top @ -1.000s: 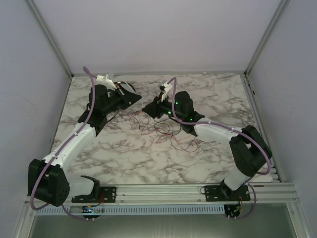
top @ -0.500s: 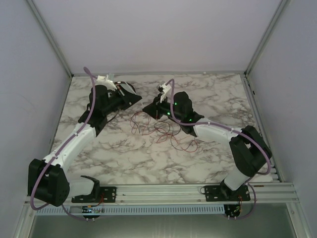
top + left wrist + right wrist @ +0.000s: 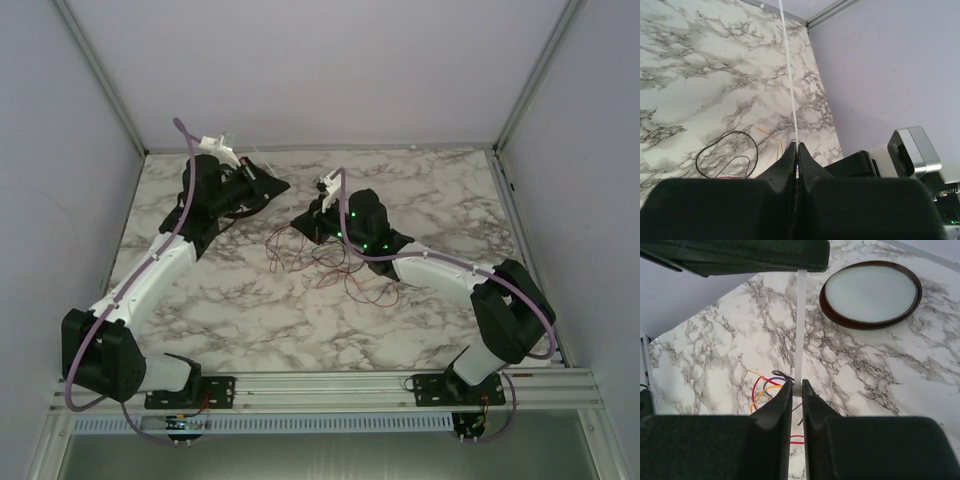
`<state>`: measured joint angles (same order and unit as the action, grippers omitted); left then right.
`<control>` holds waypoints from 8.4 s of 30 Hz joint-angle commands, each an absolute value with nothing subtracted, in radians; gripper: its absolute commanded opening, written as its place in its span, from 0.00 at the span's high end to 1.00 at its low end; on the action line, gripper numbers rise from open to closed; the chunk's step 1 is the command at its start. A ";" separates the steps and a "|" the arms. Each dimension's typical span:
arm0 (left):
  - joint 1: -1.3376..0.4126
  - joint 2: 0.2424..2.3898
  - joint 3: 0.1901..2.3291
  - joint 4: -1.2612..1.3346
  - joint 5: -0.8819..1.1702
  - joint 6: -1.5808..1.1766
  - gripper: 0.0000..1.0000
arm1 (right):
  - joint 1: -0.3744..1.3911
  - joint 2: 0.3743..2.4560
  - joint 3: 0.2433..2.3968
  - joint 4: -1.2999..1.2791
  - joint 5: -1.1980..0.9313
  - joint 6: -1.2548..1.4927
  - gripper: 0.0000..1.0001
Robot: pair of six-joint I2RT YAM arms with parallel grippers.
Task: Zip-tie the wires
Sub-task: Adjust the cable at the center of the board.
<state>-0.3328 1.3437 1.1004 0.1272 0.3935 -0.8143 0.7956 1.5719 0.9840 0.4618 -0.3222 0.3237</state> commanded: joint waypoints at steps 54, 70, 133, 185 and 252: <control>-0.298 1.287 1.074 0.239 0.474 -0.849 1.00 | 0.798 1.682 1.090 0.426 -0.384 0.414 0.91; -0.285 1.348 1.174 0.195 0.457 -0.811 1.00 | 0.811 1.667 1.024 0.378 -0.349 0.389 0.98; -0.272 1.085 1.192 -0.011 0.612 -0.765 1.00 | 0.817 1.688 0.780 0.995 -0.674 -0.087 0.56; -0.071 0.974 0.963 -0.349 0.361 -0.508 1.00 | 0.781 1.916 1.515 -0.580 -0.685 -0.041 0.97; -0.253 1.329 1.143 -0.050 0.545 -0.583 1.00 | 0.706 1.674 1.019 0.581 -0.730 -0.385 0.01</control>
